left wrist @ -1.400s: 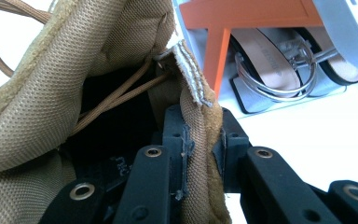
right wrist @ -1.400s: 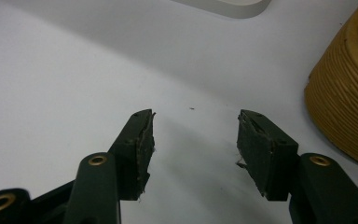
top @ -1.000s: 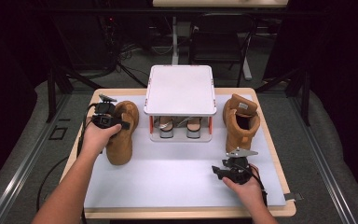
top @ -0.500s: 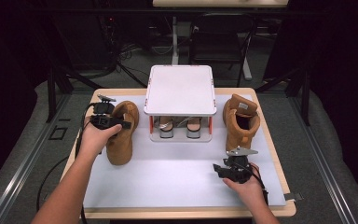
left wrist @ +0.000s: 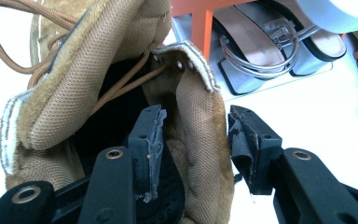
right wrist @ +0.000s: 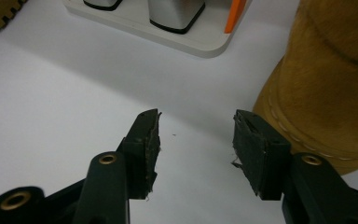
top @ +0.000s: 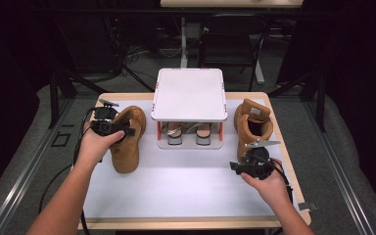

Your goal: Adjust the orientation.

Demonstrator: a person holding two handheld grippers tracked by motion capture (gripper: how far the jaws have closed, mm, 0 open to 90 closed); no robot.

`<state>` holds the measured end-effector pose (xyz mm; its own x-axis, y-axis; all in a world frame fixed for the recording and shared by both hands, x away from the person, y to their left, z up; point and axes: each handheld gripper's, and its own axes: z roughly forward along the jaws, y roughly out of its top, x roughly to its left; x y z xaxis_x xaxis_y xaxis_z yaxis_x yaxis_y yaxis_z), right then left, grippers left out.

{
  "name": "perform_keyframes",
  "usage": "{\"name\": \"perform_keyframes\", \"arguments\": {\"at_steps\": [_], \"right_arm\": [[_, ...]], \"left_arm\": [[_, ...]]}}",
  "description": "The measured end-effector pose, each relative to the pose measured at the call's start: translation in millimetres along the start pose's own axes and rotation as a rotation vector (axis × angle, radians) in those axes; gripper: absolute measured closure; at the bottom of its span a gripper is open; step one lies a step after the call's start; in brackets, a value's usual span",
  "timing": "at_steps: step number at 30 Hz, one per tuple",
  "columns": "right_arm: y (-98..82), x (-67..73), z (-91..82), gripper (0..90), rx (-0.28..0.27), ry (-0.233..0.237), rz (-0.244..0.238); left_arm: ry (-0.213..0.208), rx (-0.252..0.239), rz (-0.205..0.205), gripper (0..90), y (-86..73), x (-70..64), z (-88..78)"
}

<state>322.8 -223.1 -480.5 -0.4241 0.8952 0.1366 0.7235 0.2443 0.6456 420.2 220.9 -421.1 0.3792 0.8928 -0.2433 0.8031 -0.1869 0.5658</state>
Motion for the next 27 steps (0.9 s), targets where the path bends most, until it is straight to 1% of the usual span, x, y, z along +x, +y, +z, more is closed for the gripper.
{"name": "perform_keyframes", "arguments": {"at_steps": [3, 7, 9, 10, 11, 12, 13, 14, 15, 19, 21, 22, 23, 25, 27], "right_arm": [[12.9, -1.1, -7.4, 52.6, 0.038, -0.005, -0.013], [30.3, -3.8, -14.4, 53.8, 0.094, 0.007, -0.015], [37.1, -5.2, -17.3, 54.6, 0.112, 0.011, -0.010], [40.9, -5.8, -18.6, 54.8, 0.116, 0.017, 0.001], [44.9, -6.9, -20.5, 55.3, 0.134, 0.009, 0.001], [49.0, -7.7, -22.2, 55.9, 0.143, 0.014, 0.005], [52.9, -8.9, -23.9, 56.5, 0.155, 0.000, 0.004], [56.8, -9.7, -25.5, 56.9, 0.164, 0.009, 0.011], [60.6, -10.1, -27.2, 57.1, 0.179, -0.004, 0.015], [74.5, -11.6, -32.9, 57.3, 0.229, 0.002, 0.025], [82.9, -13.4, -36.2, 57.3, 0.267, -0.019, 0.019], [86.1, -13.9, -36.9, 57.5, 0.271, -0.022, 0.032], [89.7, -15.0, -38.1, 58.6, 0.294, -0.022, 0.037], [95.3, -16.0, -39.3, 58.8, 0.324, -0.032, 0.034], [102.4, -17.6, -40.8, 59.3, 0.365, -0.043, 0.023]], "left_arm": [[0.010, -0.013, 0.000, 54.1, 1.6, -0.9, -5.8], [0.016, -0.012, 0.002, 53.0, 3.1, -0.4, -10.5], [0.014, -0.010, -0.001, 53.0, 3.2, 0.4, -11.1], [0.015, -0.010, -0.003, 52.9, 3.1, 0.9, -10.9], [0.015, -0.008, -0.005, 53.0, 3.0, 1.4, -10.6], [0.015, -0.005, -0.003, 53.0, 2.9, 2.2, -10.4], [0.013, -0.003, -0.004, 53.2, 2.7, 2.6, -10.2], [0.014, 0.000, -0.006, 53.2, 2.5, 2.8, -10.0], [0.014, 0.001, -0.008, 53.1, 2.4, 3.0, -9.9], [0.012, 0.001, -0.011, 53.1, 2.6, 3.0, -10.1], [0.011, 0.004, -0.006, 53.1, 3.1, 3.2, -9.9], [0.012, 0.003, -0.007, 53.1, 3.1, 2.7, -9.4], [0.013, 0.005, -0.005, 53.1, 3.2, 2.5, -9.2], [0.013, 0.004, -0.006, 53.1, 3.6, 1.5, -8.7], [0.014, 0.006, -0.005, 53.1, 4.0, 1.1, -8.4]]}}
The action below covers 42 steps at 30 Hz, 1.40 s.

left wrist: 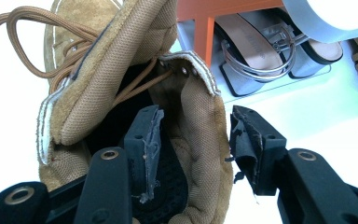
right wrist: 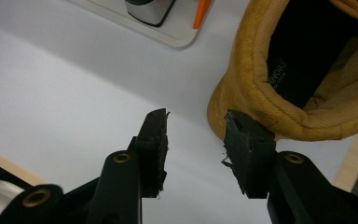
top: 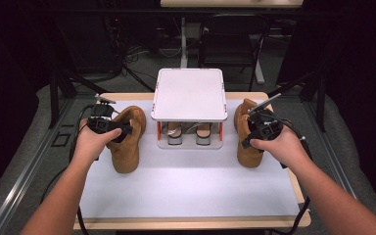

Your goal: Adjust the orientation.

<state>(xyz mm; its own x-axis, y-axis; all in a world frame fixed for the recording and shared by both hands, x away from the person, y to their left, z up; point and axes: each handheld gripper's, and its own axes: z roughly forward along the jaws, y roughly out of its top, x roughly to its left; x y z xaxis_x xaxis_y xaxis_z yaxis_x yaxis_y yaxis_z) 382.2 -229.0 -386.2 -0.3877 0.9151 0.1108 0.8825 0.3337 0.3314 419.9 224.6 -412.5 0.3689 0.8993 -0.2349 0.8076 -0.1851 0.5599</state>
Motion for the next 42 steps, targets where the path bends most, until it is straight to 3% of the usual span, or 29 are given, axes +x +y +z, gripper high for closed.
{"name": "perform_keyframes", "arguments": {"at_steps": [7, 14, 23, 29, 31, 32, 35, 36, 38, 42], "right_arm": [[19.0, -3.6, -10.6, 59.5, 0.084, -0.028, 0.006], [40.3, -8.9, -16.2, 57.4, 0.085, -0.053, 0.045], [63.7, -15.6, 7.3, 55.2, 0.092, -0.101, 0.088], [71.4, -22.4, 31.5, 55.1, 0.123, -0.095, 0.129], [72.5, -24.0, 38.9, 59.4, 0.152, -0.095, 0.123], [72.0, -22.9, 43.6, 65.1, 0.127, -0.087, 0.147], [72.1, -21.8, 45.3, 73.2, 0.130, -0.092, 0.134], [72.2, -22.7, 43.6, 74.3, 0.147, -0.098, 0.114], [70.5, -21.4, 44.3, 76.0, 0.115, -0.099, 0.135], [65.7, -17.5, 41.6, 77.3, 0.131, -0.106, 0.097]], "left_arm": [[-0.001, 0.003, 0.005, 53.1, 1.8, -1.7, 0.4], [0.000, 0.010, 0.011, 53.1, 2.0, -2.7, 2.5], [-0.006, 0.019, 0.011, 53.0, 2.3, -3.5, 7.0], [-0.006, 0.019, 0.011, 53.1, 2.0, -3.7, 8.0], [-0.004, 0.021, 0.013, 53.1, 1.9, -3.2, 7.8], [-0.003, 0.022, 0.013, 53.1, 1.9, -2.9, 8.0], [-0.003, 0.029, 0.013, 53.1, 2.1, -2.7, 8.6], [-0.001, 0.029, 0.013, 53.2, 2.1, -3.1, 9.2], [-0.003, 0.036, 0.018, 53.9, 2.7, -4.0, 10.0], [-0.006, 0.050, 0.025, 57.3, 3.1, -7.4, 13.3]]}}
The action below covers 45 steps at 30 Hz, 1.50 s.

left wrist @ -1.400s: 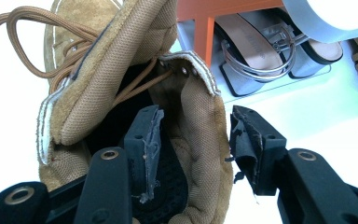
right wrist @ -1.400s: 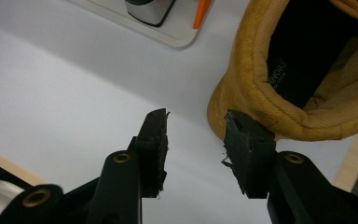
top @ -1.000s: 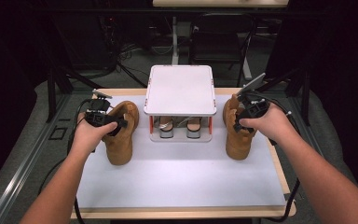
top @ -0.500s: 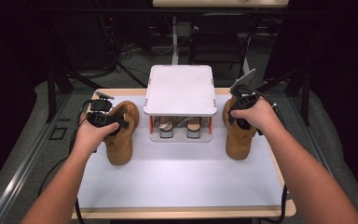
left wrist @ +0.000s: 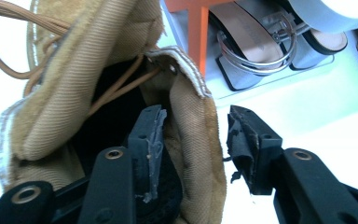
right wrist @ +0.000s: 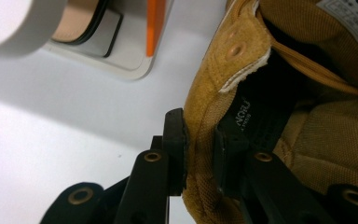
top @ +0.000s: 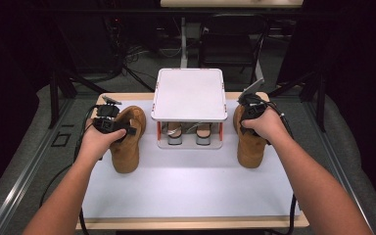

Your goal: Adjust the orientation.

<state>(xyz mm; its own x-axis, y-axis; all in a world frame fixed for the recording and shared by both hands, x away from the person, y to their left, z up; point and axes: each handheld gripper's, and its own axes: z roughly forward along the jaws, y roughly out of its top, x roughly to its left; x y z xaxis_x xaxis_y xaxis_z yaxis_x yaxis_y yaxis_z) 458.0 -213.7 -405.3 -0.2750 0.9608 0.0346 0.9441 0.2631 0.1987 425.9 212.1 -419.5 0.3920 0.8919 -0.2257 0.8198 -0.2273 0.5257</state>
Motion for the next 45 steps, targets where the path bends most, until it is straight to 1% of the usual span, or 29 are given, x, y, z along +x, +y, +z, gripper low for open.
{"name": "perform_keyframes", "arguments": {"at_steps": [1, 3, 4, 5, 6, 8, 9, 10, 11, 12, 14, 16, 17, 19, 21, 23, 25, 28, 29, 31, 32, 33, 34, 35, 37, 38, 40, 43, 45], "right_arm": [[-1.5, 1.7, 0.7, 77.4, -0.009, 0.005, 0.005], [-4.8, 4.5, -0.5, 77.5, 0.000, 0.003, -0.014], [-6.6, 6.0, -0.1, 77.5, -0.008, 0.001, -0.009], [-8.6, 6.7, -1.4, 77.5, 0.004, 0.002, -0.026], [-11.1, 8.3, -1.2, 77.6, -0.005, 0.003, -0.024], [-16.1, 11.4, -1.6, 77.6, -0.010, 0.006, -0.029], [-18.1, 11.9, -2.2, 77.6, -0.005, 0.015, -0.040], [-20.3, 13.4, -2.5, 77.6, -0.008, 0.016, -0.039], [-21.8, 14.0, -3.9, 77.6, 0.004, 0.016, -0.052], [-24.2, 15.9, -3.5, 77.5, -0.007, 0.015, -0.049], [-27.2, 17.4, -4.3, 77.5, -0.001, 0.016, -0.062], [-29.5, 18.9, -5.1, 77.6, 0.003, 0.012, -0.067], [-30.6, 19.6, -4.7, 77.6, -0.005, 0.013, -0.064], [-31.6, 19.2, -5.7, 77.5, 0.008, 0.018, -0.070], [-32.6, 19.3, -4.8, 77.5, -0.005, 0.022, -0.062], [-32.5, 18.5, -5.1, 77.3, 0.001, 0.027, -0.069], [-33.5, 20.0, -4.3, 76.8, -0.012, 0.022, -0.063], [-33.3, 20.3, -4.1, 74.3, -0.012, 0.018, -0.063], [-33.3, 20.4, -4.0, 73.0, -0.011, 0.014, -0.068], [-34.0, 21.2, -4.2, 68.3, -0.014, 0.012, -0.072], [-33.9, 20.8, -5.4, 66.3, -0.002, 0.018, -0.084], [-35.2, 21.1, -5.3, 65.8, -0.015, 0.026, -0.079], [-36.3, 21.3, -6.7, 65.4, -0.017, 0.021, -0.075], [-36.2, 19.8, -8.7, 64.6, -0.006, 0.024, -0.088], [-37.9, 18.8, -12.8, 61.2, -0.032, 0.035, -0.068], [-37.8, 17.2, -17.3, 59.9, -0.027, 0.043, -0.073], [-38.8, 15.4, -25.4, 58.7, -0.047, 0.054, -0.074], [-40.2, 13.5, -35.3, 57.6, -0.073, 0.056, -0.067], [-40.2, 10.8, -41.4, 57.3, -0.066, 0.046, -0.070]], "left_arm": [[-0.002, 0.004, 0.000, 57.8, 0.2, -0.7, 0.8], [-0.001, 0.011, 0.009, 60.7, 0.6, -1.4, 2.2], [0.002, 0.019, 0.011, 61.8, 0.6, -2.0, 3.4], [0.012, 0.026, 0.015, 63.4, 0.4, -2.6, 5.0], [0.017, 0.031, 0.020, 67.3, 0.0, -2.6, 6.3], [0.016, 0.033, 0.023, 71.3, -0.2, -2.9, 6.7], [0.023, 0.029, 0.023, 73.0, -0.3, -3.5, 6.6], [0.029, 0.033, 0.028, 74.9, -0.2, -4.1, 6.0], [0.035, 0.035, 0.031, 76.4, -0.1, -4.7, 5.6], [0.037, 0.037, 0.033, 77.3, -0.1, -5.6, 5.3], [0.045, 0.036, 0.041, 78.3, -0.5, -7.5, 5.2], [0.040, 0.054, 0.052, 79.0, -0.4, -8.9, 4.0], [0.038, 0.058, 0.053, 79.2, -0.8, -10.2, 3.9], [0.044, 0.061, 0.061, 79.2, -1.5, -12.1, 3.2], [0.041, 0.072, 0.068, 79.2, -2.4, -12.6, 1.7], [0.033, 0.071, 0.060, 79.2, -4.1, -13.3, 0.3], [0.029, 0.077, 0.062, 79.1, -5.5, -14.2, -0.5], [0.024, 0.083, 0.060, 78.2, -4.9, -13.4, 0.0], [0.022, 0.088, 0.067, 77.3, -4.2, -12.6, 0.0], [0.020, 0.091, 0.057, 74.4, -3.2, -12.9, 0.2], [0.021, 0.089, 0.058, 72.2, -2.8, -13.1, -0.5], [0.026, 0.072, 0.060, 69.8, -1.7, -13.5, -2.6], [0.029, 0.071, 0.065, 66.9, -0.5, -13.4, -5.0], [0.033, 0.068, 0.061, 65.2, 1.4, -14.0, -8.3], [0.037, 0.077, 0.067, 62.9, 5.8, -14.0, -16.8], [0.039, 0.080, 0.066, 62.4, 7.6, -14.3, -20.6], [0.047, 0.090, 0.077, 60.8, 10.5, -14.8, -26.9], [0.062, 0.104, 0.084, 58.8, 12.8, -15.1, -33.7], [0.070, 0.098, 0.077, 57.7, 13.8, -13.3, -37.5]]}}
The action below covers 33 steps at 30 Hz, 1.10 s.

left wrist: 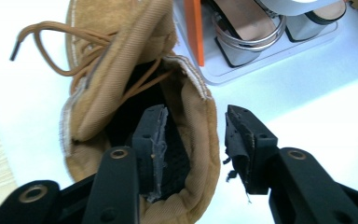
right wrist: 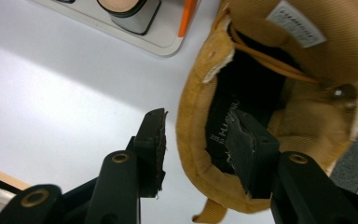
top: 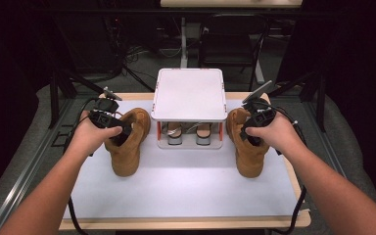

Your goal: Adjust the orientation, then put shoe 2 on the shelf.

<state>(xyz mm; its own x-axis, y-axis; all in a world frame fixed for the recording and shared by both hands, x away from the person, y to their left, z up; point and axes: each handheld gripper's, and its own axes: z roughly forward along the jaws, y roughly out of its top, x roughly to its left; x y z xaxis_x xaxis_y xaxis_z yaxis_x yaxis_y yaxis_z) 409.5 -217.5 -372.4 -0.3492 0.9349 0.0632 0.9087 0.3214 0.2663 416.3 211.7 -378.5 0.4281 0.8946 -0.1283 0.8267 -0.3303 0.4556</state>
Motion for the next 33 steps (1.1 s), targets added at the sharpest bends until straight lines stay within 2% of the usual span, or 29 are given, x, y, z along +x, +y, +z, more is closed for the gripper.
{"name": "perform_keyframes", "arguments": {"at_steps": [3, 7, 12, 15, 20, 33], "right_arm": [[-1.0, -3.2, -5.4, 56.6, -0.009, -0.002, 0.000], [-3.4, -7.9, -10.9, 55.8, -0.018, -0.009, -0.024], [-5.2, -14.0, -13.1, 55.3, -0.015, -0.017, -0.021], [-5.2, -16.0, -14.9, 55.1, -0.019, -0.024, -0.017], [-3.6, -18.4, -17.0, 54.6, -0.018, -0.034, -0.020], [-5.5, -24.1, -16.3, 53.4, -0.012, -0.029, -0.015]], "left_arm": [[0.016, -0.001, -0.019, 57.1, -0.4, 6.0, -3.9], [0.019, 0.016, -0.055, 57.1, -3.2, 17.7, -7.0], [0.035, 0.005, -0.085, 54.8, -7.7, 31.0, -12.4], [0.046, 0.010, -0.090, 54.8, -10.2, 36.2, -15.0], [0.040, 0.022, -0.097, 54.9, -13.0, 42.2, -15.1], [0.083, 0.110, -0.105, 55.2, -12.8, 48.3, 2.4]]}}
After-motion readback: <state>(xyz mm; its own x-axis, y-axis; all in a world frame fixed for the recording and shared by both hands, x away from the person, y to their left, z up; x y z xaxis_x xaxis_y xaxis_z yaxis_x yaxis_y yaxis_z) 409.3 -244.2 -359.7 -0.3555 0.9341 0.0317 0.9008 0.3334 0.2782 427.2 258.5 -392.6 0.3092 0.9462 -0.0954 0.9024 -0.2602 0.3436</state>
